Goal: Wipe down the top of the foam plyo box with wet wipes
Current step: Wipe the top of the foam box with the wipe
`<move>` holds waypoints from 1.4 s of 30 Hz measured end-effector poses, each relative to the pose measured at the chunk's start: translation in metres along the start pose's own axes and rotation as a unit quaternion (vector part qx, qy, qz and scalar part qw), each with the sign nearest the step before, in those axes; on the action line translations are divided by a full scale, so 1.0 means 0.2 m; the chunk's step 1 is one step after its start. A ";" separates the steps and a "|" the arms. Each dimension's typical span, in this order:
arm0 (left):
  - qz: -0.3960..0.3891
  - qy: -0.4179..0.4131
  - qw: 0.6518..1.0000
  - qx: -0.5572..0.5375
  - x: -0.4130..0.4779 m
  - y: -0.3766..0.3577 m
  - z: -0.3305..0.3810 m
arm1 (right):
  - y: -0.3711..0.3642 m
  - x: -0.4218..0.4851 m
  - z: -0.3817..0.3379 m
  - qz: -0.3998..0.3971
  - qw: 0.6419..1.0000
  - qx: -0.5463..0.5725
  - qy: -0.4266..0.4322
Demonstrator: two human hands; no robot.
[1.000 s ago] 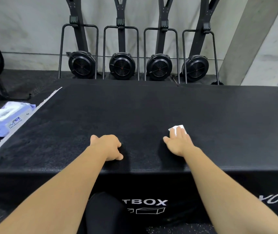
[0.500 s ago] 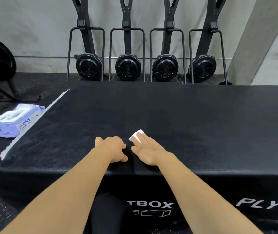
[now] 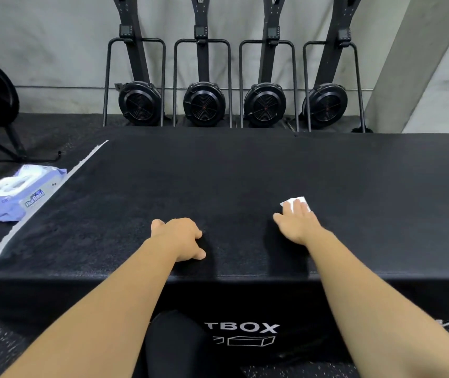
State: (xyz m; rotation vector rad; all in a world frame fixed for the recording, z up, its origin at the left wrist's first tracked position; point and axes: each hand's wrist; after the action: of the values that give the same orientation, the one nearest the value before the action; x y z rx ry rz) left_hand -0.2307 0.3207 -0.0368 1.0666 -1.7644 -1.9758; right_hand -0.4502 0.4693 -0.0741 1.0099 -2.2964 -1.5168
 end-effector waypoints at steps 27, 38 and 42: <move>-0.008 -0.001 0.999 0.051 0.06 0.07 0.04 | 0.12 0.16 0.15 -0.017 1.000 -0.002 0.001; 0.013 -0.011 0.994 0.111 0.04 0.05 0.08 | -0.27 0.03 -0.46 -0.065 0.985 -0.059 0.147; 0.031 -0.018 0.995 0.097 0.05 0.05 0.07 | -0.23 0.06 -0.47 -0.104 0.976 -0.037 0.187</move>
State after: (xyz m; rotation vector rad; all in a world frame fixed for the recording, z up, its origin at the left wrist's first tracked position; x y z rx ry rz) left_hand -0.2488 0.3220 -0.0307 1.0266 -2.0161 -1.8282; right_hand -0.3913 0.3828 -0.0747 1.4141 -1.9099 -1.3318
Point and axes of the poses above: each hand's wrist, its own x-axis towards the middle knuckle, its own y-axis out of the back of the hand, z = x × y, and after that the axes turned 5 degrees about x, right-handed
